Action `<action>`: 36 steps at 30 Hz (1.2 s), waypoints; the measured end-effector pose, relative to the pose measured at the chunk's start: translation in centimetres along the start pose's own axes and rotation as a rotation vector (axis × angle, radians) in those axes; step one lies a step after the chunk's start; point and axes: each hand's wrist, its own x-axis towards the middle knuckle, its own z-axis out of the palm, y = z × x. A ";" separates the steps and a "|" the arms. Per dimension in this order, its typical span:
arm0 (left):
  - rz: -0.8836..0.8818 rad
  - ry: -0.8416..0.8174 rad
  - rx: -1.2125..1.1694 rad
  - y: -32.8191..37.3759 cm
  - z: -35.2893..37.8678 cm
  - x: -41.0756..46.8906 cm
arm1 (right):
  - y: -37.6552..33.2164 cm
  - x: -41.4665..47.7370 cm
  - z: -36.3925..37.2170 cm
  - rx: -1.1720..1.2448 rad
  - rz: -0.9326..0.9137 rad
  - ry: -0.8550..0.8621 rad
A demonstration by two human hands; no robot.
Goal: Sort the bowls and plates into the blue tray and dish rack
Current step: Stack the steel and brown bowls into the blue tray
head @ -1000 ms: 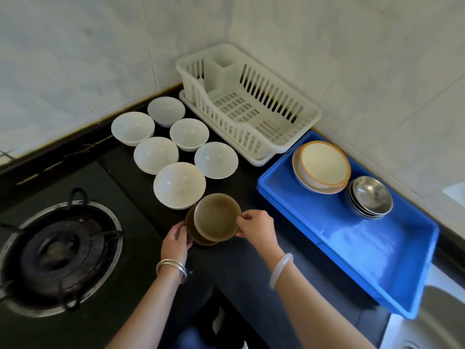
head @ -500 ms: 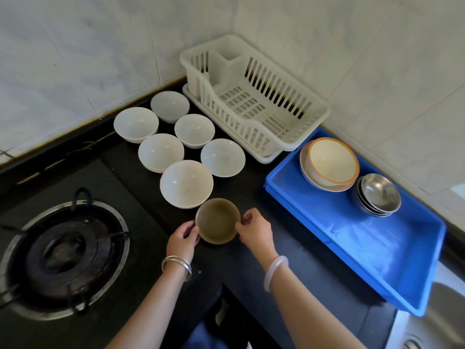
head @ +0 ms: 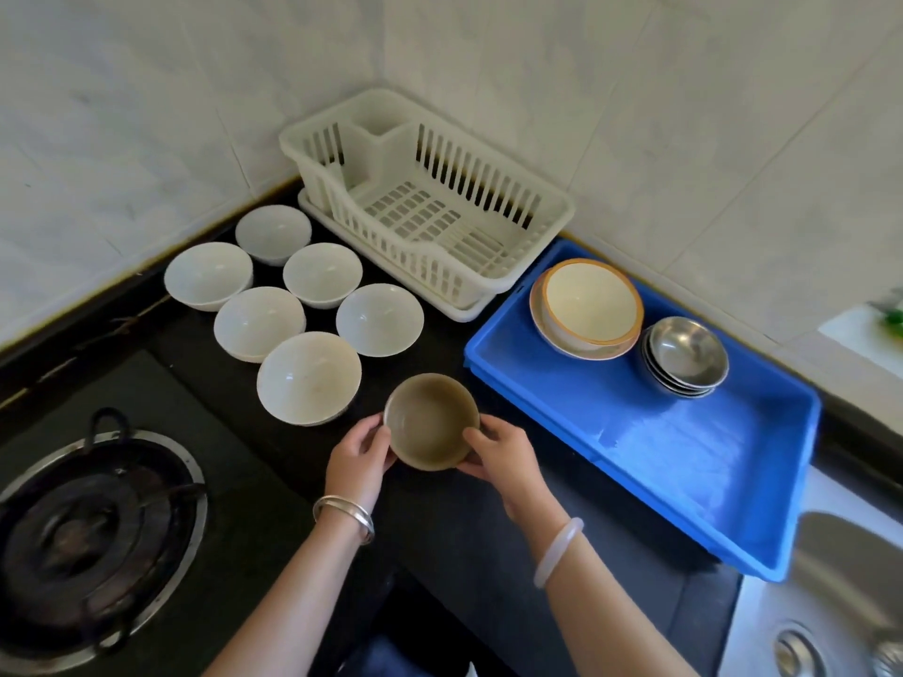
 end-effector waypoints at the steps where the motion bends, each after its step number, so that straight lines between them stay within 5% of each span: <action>1: 0.023 -0.032 -0.009 0.6 1.3 -0.3 | -0.3 -0.3 -1.2 0.034 -0.012 0.035; 7: 0.079 -0.297 -0.017 3.3 11.2 -2.5 | -1.7 -1.5 -10.0 0.226 -0.092 0.299; 15: -0.158 -0.664 0.125 2.1 25.9 -4.8 | 0.7 -2.7 -21.1 0.476 -0.090 0.584; 23: -0.356 -0.688 0.189 -2.5 34.4 -5.0 | 4.4 -0.7 -26.2 0.641 0.012 0.781; 28: -0.323 -0.800 0.332 -4.2 36.9 -4.1 | 4.3 1.5 -27.3 0.817 0.016 0.837; 36: -0.273 -0.710 0.313 -6.1 40.0 -3.2 | 3.8 3.8 -29.6 0.886 0.064 0.838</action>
